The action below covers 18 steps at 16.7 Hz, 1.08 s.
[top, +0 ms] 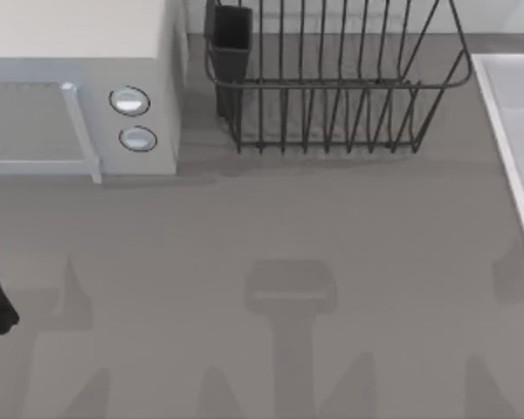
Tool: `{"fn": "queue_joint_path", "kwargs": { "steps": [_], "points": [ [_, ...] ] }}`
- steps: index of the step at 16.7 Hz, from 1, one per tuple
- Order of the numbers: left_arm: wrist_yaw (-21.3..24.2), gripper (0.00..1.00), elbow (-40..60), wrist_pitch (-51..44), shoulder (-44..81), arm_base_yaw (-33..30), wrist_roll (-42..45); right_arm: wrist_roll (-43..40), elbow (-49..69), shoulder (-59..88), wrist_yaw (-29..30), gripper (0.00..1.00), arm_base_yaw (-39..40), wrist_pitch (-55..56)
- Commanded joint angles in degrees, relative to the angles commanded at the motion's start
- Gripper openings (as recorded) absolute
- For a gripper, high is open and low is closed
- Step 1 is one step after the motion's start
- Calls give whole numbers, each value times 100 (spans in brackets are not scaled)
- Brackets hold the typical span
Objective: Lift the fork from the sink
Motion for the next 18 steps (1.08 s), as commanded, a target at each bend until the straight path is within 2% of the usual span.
{"fn": "queue_joint_path", "kwargs": {
  "steps": [13,18],
  "points": [
    [0,100,0,0,0,0,0,-634,6010,7174,15,100,-695,-3675],
    [0,100,0,0,0,0,0,-831,7956,9505,16,100,-921,-4880]
  ]
}}
